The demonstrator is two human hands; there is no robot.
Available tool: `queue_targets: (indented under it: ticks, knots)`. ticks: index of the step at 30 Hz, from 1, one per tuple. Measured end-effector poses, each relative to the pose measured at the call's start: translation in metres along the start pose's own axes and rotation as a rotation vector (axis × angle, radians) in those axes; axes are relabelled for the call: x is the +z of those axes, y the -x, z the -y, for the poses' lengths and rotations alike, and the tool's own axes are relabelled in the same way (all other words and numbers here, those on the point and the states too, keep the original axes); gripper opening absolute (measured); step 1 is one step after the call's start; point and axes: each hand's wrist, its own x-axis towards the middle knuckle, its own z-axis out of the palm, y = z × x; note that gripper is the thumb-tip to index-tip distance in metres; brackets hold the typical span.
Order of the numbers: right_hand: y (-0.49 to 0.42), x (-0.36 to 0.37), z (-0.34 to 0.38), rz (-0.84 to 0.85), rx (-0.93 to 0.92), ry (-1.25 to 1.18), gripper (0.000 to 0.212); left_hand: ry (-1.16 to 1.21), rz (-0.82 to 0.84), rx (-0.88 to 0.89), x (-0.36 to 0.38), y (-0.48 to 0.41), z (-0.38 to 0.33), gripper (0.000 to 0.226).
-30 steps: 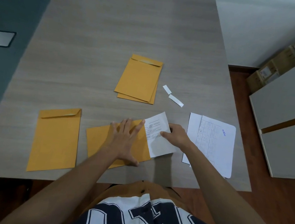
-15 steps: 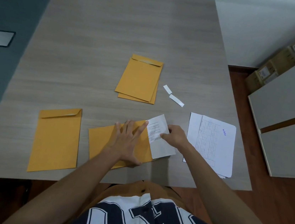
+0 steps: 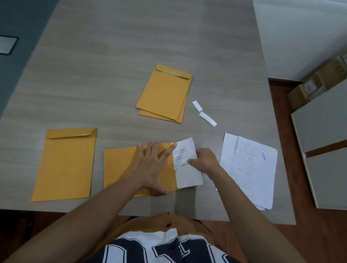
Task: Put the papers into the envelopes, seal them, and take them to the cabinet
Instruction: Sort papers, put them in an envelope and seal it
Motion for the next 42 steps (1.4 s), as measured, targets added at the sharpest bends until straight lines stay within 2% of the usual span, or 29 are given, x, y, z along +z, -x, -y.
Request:
queue_targets:
  ticks: [12, 19, 27, 34, 42]
  knots:
    - [0.004, 0.017, 0.008, 0.023, -0.011, -0.010, 0.051, 0.047, -0.043, 0.026, -0.006, -0.001, -0.011, 0.145]
    - [0.001, 0.003, 0.013, 0.005, 0.054, 0.001, 0.030, 0.080, -0.051, 0.021, -0.012, -0.001, -0.010, 0.146]
    - [0.002, 0.009, 0.009, 0.105, 0.085, -0.159, 0.038, 0.088, -0.077, 0.050, -0.015, -0.001, -0.011, 0.145]
    - [0.001, 0.005, 0.009, 0.120, 0.104, -0.091, 0.034, 0.098, -0.087, 0.055, -0.013, 0.000, -0.011, 0.145]
    - [-0.001, 0.011, 0.005, 0.216, 0.114, -0.252, 0.026, 0.085, -0.117, 0.080, -0.018, -0.001, -0.013, 0.145]
